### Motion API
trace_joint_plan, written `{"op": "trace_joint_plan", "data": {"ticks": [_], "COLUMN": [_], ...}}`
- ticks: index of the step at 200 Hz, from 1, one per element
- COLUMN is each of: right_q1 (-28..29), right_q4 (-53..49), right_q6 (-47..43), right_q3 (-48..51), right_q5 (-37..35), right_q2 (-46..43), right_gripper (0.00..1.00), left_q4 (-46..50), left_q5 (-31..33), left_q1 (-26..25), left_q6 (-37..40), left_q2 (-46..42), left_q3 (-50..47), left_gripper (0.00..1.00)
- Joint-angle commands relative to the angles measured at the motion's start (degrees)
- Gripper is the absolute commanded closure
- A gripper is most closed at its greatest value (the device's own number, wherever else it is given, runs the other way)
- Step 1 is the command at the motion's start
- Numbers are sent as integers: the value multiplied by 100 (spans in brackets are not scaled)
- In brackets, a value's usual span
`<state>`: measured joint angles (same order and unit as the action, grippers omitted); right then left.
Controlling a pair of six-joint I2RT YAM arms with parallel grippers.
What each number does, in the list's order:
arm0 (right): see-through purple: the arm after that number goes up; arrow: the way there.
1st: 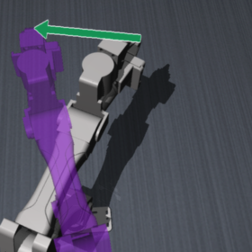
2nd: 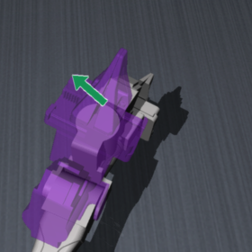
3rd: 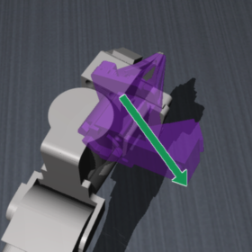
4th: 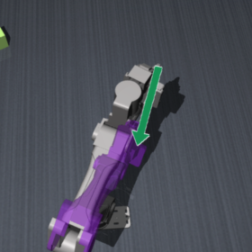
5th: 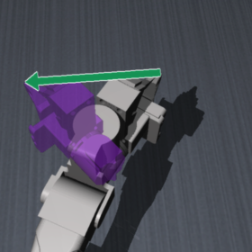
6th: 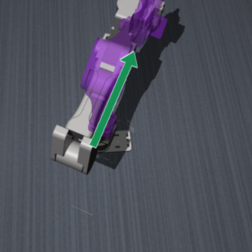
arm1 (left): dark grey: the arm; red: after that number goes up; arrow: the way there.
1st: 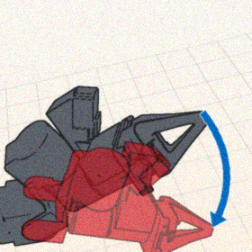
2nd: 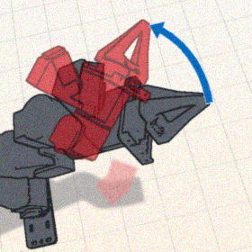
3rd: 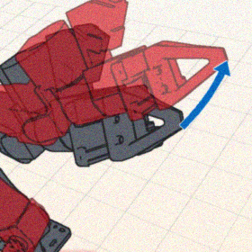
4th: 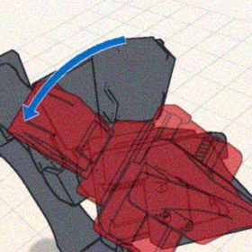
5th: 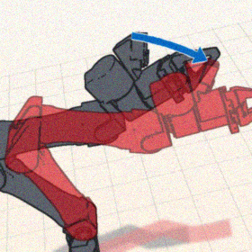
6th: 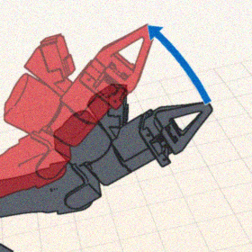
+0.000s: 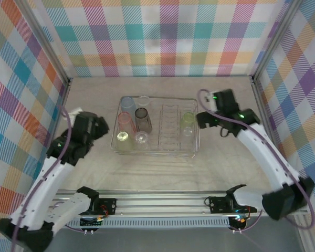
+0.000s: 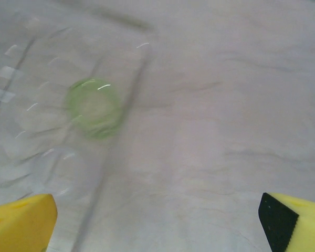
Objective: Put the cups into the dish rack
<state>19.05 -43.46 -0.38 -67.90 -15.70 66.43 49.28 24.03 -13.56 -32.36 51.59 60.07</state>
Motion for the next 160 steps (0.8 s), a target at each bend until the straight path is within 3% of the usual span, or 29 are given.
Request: {"op": "trace_joint_plan", "data": {"ticks": [1, 18, 43, 63, 81, 95, 106, 125, 143, 160], "right_q1": [-693, -1017, -1365, -1561, -1702, -1839, -1991, -2134, -2142, -2150], "right_q4": [1587, 2978, 5128, 5636, 6038, 6617, 6920, 7328, 7818, 7678], "right_q6": [432, 491, 418, 560, 684, 718, 794, 854, 817, 633], "right_q3": [1109, 2199, 3702, 3943, 3953, 4061, 4087, 4148, 4266, 4136], "right_q5": [226, -148, 249, 451, 419, 482, 710, 1062, 1259, 1560], "right_q2": [-905, -1641, -1901, -1238, -393, 78, 405, 888, 1299, 1368], "right_gripper": [1, 1, 1, 1, 1, 1, 1, 1, 1, 1], "left_q4": [-566, -1280, -3344, -5150, -5822, -6362, -6885, -7458, -7627, -7786], "left_q5": [-2030, -1260, -415, -693, -707, -1102, -1300, -2259, -2501, -2754], "left_q1": [1884, 2277, 2287, 2288, 2285, 2288, 2294, 2321, 2305, 2259], "left_q6": [-120, -120, 494, 1421, 2164, 2760, 2641, 2695, 2679, 2680], "left_q2": [184, 432, 580, 803, 1352, 1713, 1878, 1922, 1864, 1942], "left_q3": [-245, -579, -1512, -2216, -2448, -2726, -3026, -3423, -3550, -3579], "left_gripper": [0, 0, 0, 0, 0, 0, 0, 0, 0, 0]}}
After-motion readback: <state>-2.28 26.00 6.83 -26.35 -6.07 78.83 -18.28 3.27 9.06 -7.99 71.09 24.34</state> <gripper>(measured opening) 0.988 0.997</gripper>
